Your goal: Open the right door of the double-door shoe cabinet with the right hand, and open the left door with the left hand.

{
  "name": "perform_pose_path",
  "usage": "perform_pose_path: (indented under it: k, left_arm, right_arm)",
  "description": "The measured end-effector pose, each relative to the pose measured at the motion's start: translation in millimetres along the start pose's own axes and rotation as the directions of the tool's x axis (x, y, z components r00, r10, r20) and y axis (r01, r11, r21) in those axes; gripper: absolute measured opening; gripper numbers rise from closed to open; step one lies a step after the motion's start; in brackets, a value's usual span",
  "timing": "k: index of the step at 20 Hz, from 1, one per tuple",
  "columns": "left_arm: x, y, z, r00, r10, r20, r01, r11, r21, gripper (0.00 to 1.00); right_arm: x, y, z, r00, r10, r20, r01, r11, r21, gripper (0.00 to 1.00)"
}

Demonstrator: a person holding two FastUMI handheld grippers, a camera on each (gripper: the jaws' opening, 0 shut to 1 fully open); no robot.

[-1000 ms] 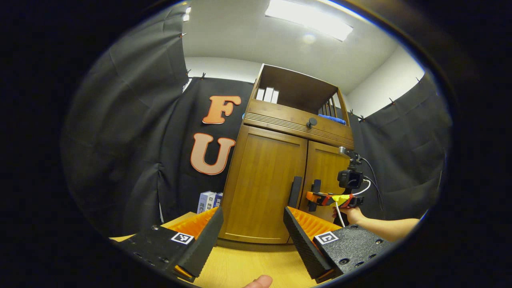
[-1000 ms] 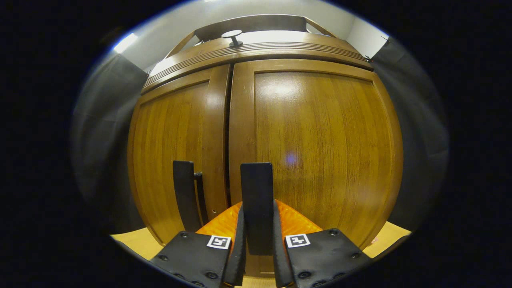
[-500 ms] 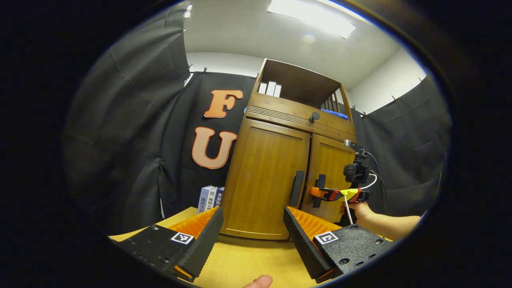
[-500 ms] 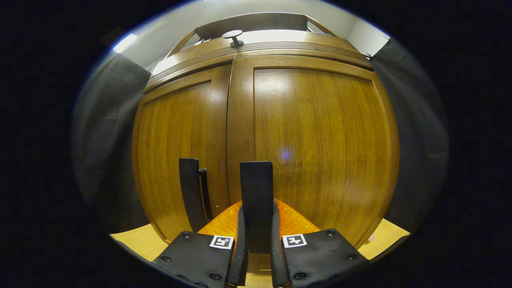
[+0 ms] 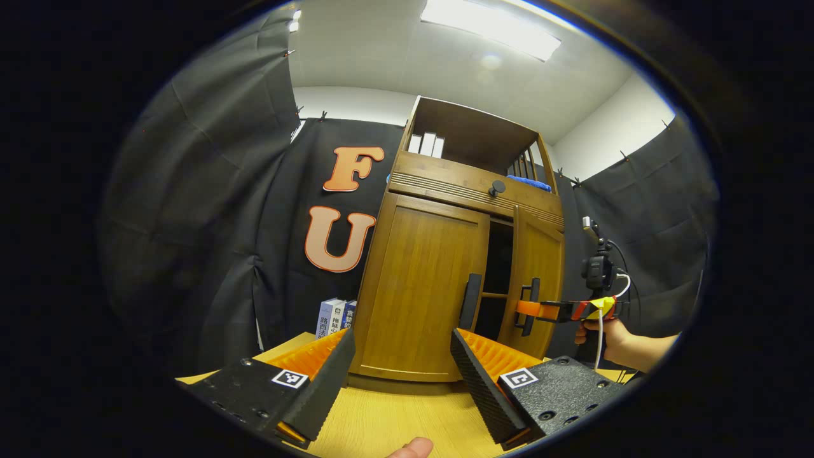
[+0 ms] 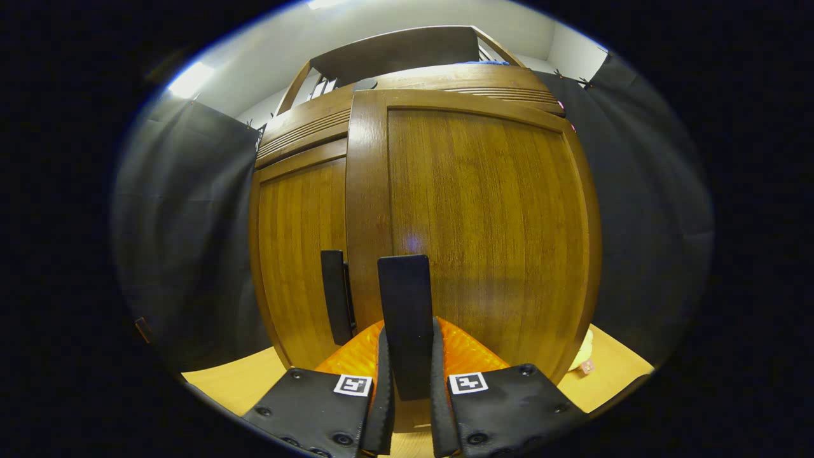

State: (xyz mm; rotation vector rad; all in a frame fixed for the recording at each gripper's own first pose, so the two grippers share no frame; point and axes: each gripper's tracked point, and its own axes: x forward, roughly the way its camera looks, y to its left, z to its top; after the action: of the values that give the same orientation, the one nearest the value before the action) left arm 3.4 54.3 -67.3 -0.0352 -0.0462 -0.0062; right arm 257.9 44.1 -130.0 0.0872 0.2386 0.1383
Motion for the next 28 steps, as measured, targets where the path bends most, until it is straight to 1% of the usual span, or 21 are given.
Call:
perform_pose_path:
  k: [3,4,5,7,8,9,10,12,13,14,16,17,18,19,20,22,23,24,25,26,28]
  left_arm:
    - [0,0,-1,1.0,-0.002,-0.004,0.002,1.0,-0.005,0.92]
    - [0,1,-1,1.0,-0.002,-0.005,0.002,1.0,-0.005,0.95]
    - [0,1,-1,1.0,-0.003,-0.005,0.003,1.0,-0.004,0.95]
    - [-3,-3,-1,1.0,-0.018,-0.008,0.018,1.0,0.0,0.95]
    - [-3,-4,-2,1.0,-0.022,-0.009,0.022,1.0,-0.001,0.94]
    - [-4,-5,-1,1.0,-0.026,-0.011,0.026,1.0,-0.002,0.94]
    - [-3,-6,-3,1.0,-0.027,-0.014,0.027,1.0,-0.004,0.94]
    - [-3,-7,-4,0.999,-0.029,-0.018,0.029,1.0,-0.008,0.95]
    - [-2,-7,-5,0.999,-0.03,-0.019,0.029,1.0,-0.01,0.94]
    - [-1,-6,-5,0.999,-0.029,-0.021,0.029,1.0,-0.012,0.95]
    - [-1,-5,-9,0.999,-0.026,-0.029,0.026,1.0,-0.014,0.95]
    - [-1,-6,-10,0.999,-0.028,-0.035,0.027,1.0,-0.015,0.95]
    - [-1,-8,-10,0.999,-0.031,-0.039,0.031,0.999,-0.017,0.94]
    - [-2,-10,-10,0.998,-0.038,-0.04,0.037,0.999,-0.018,0.92]
    - [-4,-12,-10,0.998,-0.043,-0.038,0.042,0.999,-0.019,0.94]
    - [-5,-14,-6,0.998,-0.049,-0.028,0.049,0.999,-0.016,0.95]
    - [-6,-13,-6,0.998,-0.05,-0.024,0.049,0.999,-0.013,0.95]
    - [-7,-13,-5,0.999,-0.049,-0.02,0.049,0.999,-0.01,0.94]
    - [-7,-12,-3,0.999,-0.045,-0.015,0.045,0.999,-0.007,0.95]
    - [-7,-10,-2,0.999,-0.04,-0.01,0.04,0.999,-0.003,0.95]
    - [-7,-7,2,1.0,-0.029,0.0,0.029,1.0,0.006,0.95]
  right_arm:
    - [-25,-8,4,1.0,-0.012,0.005,0.012,1.0,-0.006,0.35]
    - [-32,-11,4,1.0,-0.012,0.007,0.012,1.0,-0.001,0.35]
    - [-38,-13,6,1.0,-0.011,0.008,0.011,1.0,0.001,0.31]
    - [-56,-22,7,1.0,-0.008,0.016,0.008,1.0,0.003,0.35]
    - [-65,-27,8,1.0,-0.011,0.017,0.011,1.0,0.008,0.3]
    - [-73,-33,10,1.0,-0.017,0.015,0.017,1.0,0.012,0.3]
    - [-83,-40,11,1.0,-0.025,0.015,0.025,1.0,0.008,0.35]
    - [-104,-57,13,0.999,-0.049,0.016,0.049,0.999,-0.003,0.3]
    - [-114,-67,14,0.998,-0.066,0.014,0.066,0.998,-0.005,0.35]
    - [-129,-76,14,0.996,-0.084,0.016,0.084,0.996,-0.006,0.3]
    - [-149,-97,15,0.992,-0.125,0.016,0.125,0.992,-0.014,0.3]
    - [-157,-108,17,0.989,-0.15,0.019,0.15,0.988,-0.021,0.25]
    - [-163,-119,19,0.984,-0.179,0.023,0.18,0.983,-0.027,0.29]
    - [-169,-129,24,0.979,-0.201,0.035,0.202,0.979,-0.03,0.29]
    - [-174,-138,29,0.974,-0.222,0.044,0.223,0.974,-0.034,0.27]
    - [-191,-170,29,0.946,-0.321,0.046,0.324,0.944,-0.064,0.21]
    - [-216,-174,31,0.953,-0.299,0.051,0.301,0.952,-0.047,0.17]
    - [-197,-188,25,0.959,-0.28,0.035,0.281,0.96,-0.018,0.08]
    - [-197,-197,30,0.963,-0.264,0.045,0.264,0.965,0.01,0.15]
    - [-197,-201,28,0.969,-0.243,0.042,0.242,0.97,0.013,0.09]
    - [-200,-209,29,0.977,-0.208,0.046,0.207,0.978,0.019,0.1]
